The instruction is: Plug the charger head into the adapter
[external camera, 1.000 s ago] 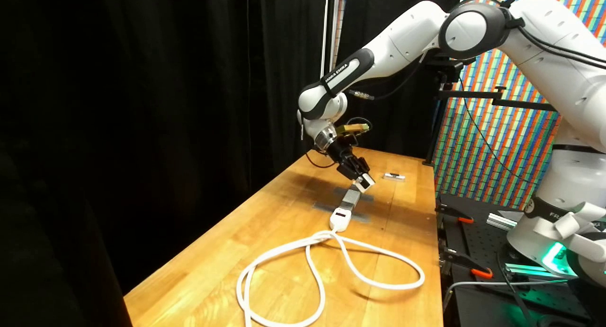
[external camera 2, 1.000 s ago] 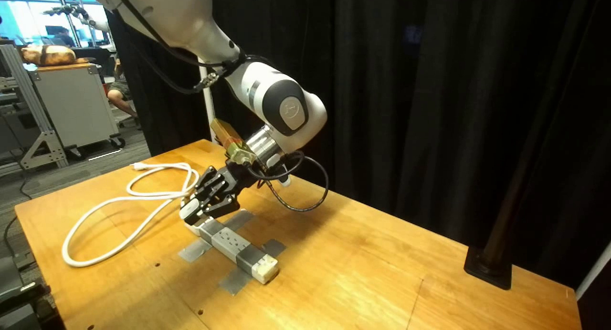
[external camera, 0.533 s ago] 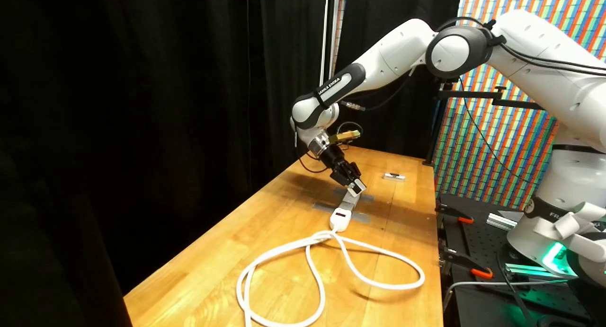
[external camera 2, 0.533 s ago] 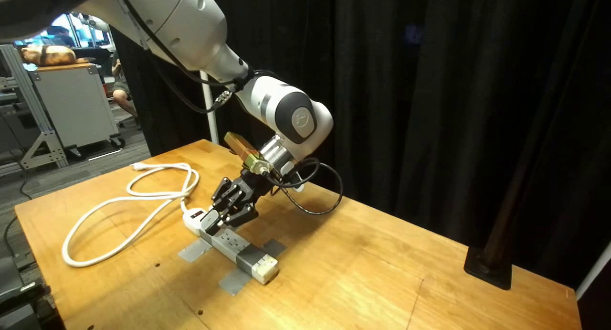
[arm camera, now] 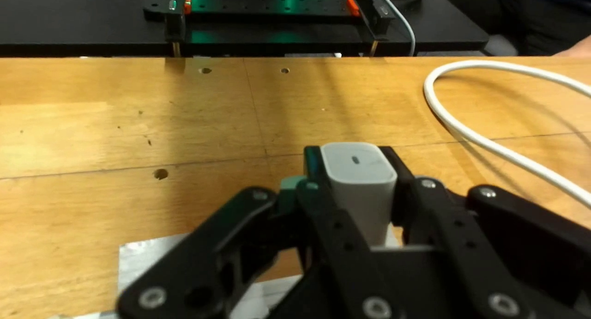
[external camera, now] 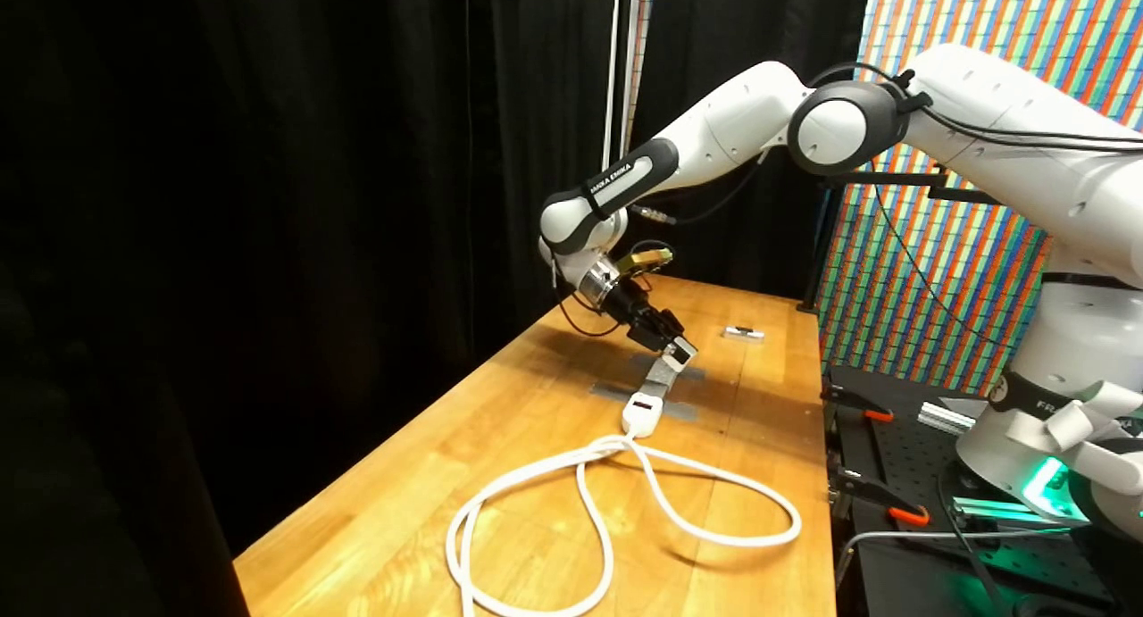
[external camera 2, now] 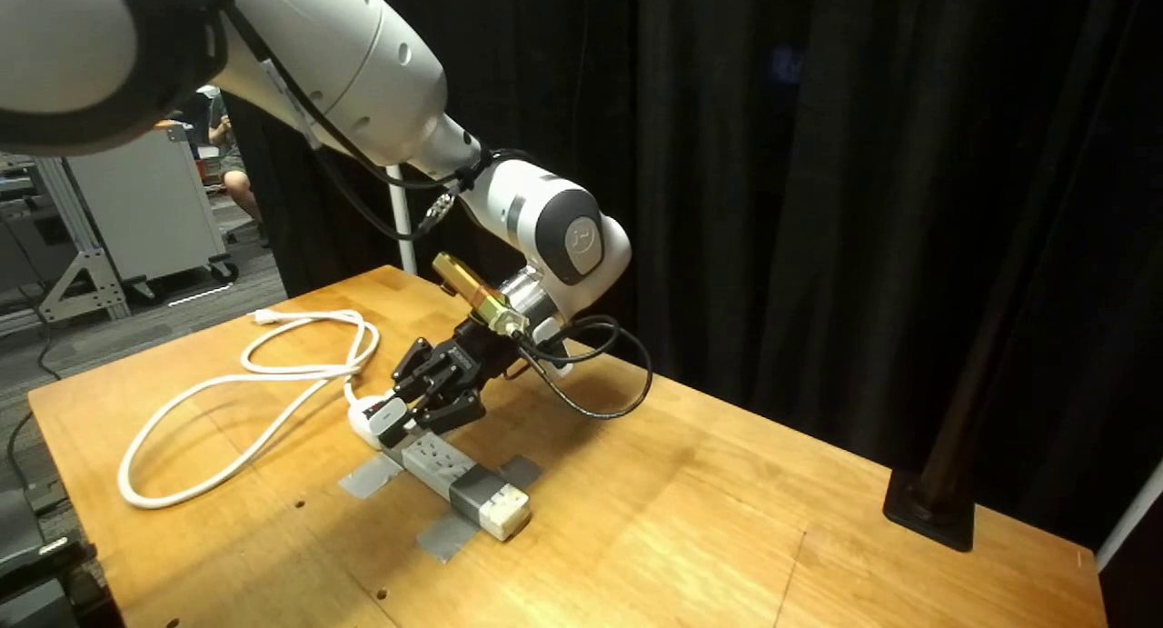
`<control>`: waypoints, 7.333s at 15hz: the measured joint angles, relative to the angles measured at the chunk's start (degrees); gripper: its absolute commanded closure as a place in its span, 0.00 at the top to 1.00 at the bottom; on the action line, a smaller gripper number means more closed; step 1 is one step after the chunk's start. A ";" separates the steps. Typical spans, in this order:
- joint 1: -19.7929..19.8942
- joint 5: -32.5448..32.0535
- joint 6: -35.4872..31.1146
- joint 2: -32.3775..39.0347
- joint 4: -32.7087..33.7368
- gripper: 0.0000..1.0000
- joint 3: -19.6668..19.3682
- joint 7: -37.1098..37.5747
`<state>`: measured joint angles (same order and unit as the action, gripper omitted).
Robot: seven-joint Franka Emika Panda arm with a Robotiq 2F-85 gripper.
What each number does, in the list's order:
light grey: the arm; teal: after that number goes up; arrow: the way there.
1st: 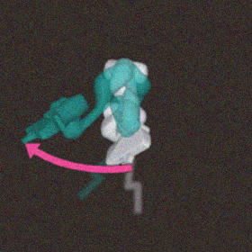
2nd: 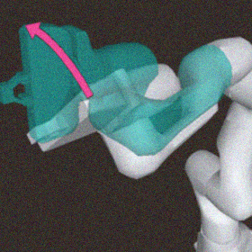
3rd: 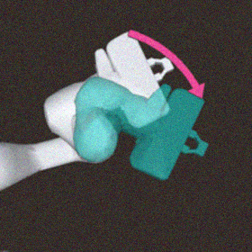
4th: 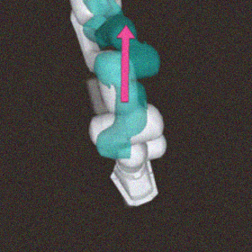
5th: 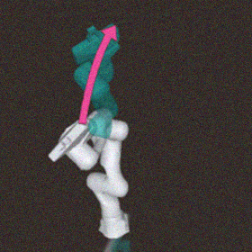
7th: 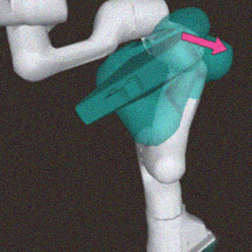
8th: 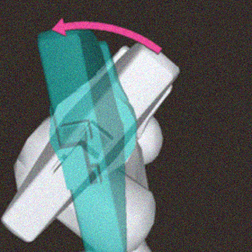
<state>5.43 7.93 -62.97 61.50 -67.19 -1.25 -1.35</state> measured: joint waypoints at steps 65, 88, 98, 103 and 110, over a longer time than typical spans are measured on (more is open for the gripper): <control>-4.66 -6.44 12.00 14.82 25.84 1.00 0.29 -3.70; -4.00 -5.18 -33.38 -15.32 -6.62 1.00 0.13 -1.05; -3.33 -2.99 -51.57 -31.23 -34.35 0.42 0.64 -0.96; -3.77 -3.40 -61.03 -40.15 -49.56 0.14 0.59 1.02; -5.21 -9.03 -76.75 -53.71 -72.53 0.15 0.29 11.98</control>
<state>0.22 -1.10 -139.72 7.78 -139.72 -0.95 10.63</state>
